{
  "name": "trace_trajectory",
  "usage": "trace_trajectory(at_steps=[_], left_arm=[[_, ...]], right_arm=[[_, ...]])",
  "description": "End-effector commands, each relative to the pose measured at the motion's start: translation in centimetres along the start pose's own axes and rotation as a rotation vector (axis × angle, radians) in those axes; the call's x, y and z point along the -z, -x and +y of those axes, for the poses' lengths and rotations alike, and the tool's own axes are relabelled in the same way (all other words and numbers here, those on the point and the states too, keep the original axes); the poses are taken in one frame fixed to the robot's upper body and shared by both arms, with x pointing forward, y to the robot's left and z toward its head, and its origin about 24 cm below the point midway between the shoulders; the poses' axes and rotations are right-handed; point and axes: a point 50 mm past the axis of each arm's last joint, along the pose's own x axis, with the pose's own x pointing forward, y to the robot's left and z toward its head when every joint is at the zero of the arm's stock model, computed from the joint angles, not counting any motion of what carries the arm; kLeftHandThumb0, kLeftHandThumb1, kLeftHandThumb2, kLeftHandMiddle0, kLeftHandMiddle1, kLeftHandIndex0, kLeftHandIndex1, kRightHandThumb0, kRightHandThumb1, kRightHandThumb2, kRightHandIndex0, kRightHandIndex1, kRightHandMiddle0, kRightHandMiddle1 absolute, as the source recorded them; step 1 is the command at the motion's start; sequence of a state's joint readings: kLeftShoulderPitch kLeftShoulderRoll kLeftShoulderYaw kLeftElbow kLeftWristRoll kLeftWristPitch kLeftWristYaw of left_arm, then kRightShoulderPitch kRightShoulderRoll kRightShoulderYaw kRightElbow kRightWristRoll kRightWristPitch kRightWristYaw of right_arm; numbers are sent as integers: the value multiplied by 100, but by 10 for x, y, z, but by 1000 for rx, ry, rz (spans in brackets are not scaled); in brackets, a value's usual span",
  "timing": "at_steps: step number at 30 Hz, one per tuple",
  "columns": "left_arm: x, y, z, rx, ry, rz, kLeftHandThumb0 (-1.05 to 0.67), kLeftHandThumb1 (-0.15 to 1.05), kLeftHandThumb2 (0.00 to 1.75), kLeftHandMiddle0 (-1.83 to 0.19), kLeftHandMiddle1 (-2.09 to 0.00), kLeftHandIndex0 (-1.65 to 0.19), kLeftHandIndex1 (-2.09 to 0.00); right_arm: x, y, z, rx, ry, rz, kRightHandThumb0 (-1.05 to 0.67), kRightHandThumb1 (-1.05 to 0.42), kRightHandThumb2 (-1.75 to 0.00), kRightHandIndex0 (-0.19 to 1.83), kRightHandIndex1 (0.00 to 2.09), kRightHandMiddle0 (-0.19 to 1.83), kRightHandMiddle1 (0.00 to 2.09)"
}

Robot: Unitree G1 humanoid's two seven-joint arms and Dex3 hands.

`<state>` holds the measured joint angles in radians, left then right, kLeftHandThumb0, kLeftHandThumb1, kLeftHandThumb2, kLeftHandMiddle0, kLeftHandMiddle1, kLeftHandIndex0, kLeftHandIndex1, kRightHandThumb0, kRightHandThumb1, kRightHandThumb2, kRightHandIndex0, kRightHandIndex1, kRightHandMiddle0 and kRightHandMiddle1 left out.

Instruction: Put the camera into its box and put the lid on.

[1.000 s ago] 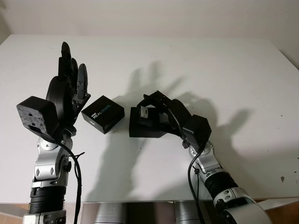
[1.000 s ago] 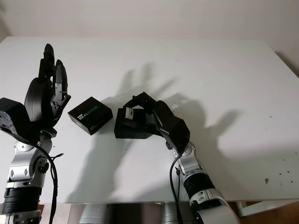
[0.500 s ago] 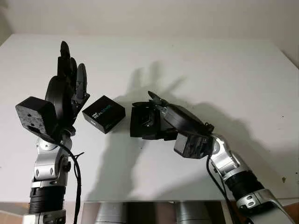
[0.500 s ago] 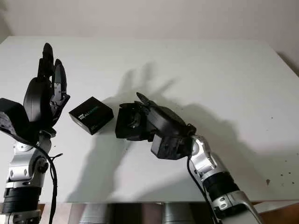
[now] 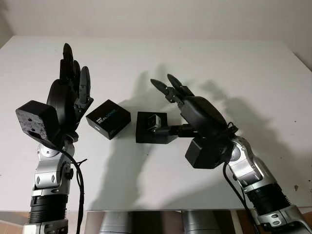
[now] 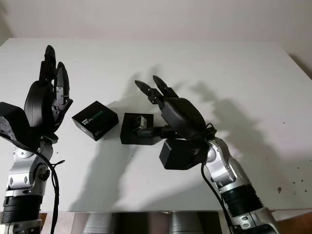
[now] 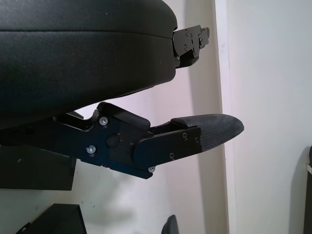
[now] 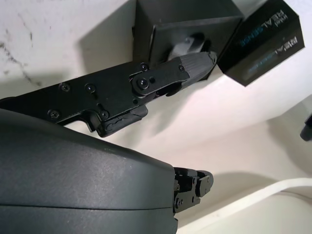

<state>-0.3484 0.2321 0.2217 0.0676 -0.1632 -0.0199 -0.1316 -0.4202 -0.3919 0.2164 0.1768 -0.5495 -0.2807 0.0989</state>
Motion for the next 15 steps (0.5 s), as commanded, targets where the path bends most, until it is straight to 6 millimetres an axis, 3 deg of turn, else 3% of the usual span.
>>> trace_trajectory(at_steps=[1,7,8,9,10,11,12,14,15], left_arm=[[-4,-2,-1,8,-12,-14,-68,105,63,19,0,19,0],[-2,-2,-4,6,-4,-11,-68,105,63,19,0,19,0],[-1,-2,-4,6,-3,-10,-68,105,63,19,0,19,0],[-1,-2,-5,7,-4,-7,-69,105,63,19,0,19,0],[0,-2,-6,7,-4,-7,-69,105,63,19,0,19,0],[0,-2,-7,8,-4,-6,-70,105,63,19,0,19,0],[0,-2,-8,8,-4,-6,-70,105,63,19,0,19,0],[1,-3,-10,4,5,-6,-70,105,63,19,0,19,0],[1,-3,-12,3,11,-5,-69,105,63,19,0,19,0]], right_arm=[[-9,-7,-24,31,18,-42,-65,-95,-4,22,19,19,16],[-19,-17,-55,0,63,-87,-69,-90,-4,44,28,31,20],[-21,-19,-59,-8,78,-95,-69,-88,-4,45,34,33,21],[-23,-22,-63,-25,110,-103,-70,-88,-5,32,62,38,27],[-25,-24,-66,-41,144,-107,-70,-88,-5,20,84,40,42],[-26,-25,-68,-58,176,-107,-71,-88,-5,12,96,33,73],[-26,-26,-69,-68,196,-105,-72,-89,-5,9,92,21,112],[-27,-28,-68,-101,234,-108,-73,-90,-5,10,80,10,140],[-27,-29,-67,-127,257,-110,-75,-92,-6,14,57,8,125]])
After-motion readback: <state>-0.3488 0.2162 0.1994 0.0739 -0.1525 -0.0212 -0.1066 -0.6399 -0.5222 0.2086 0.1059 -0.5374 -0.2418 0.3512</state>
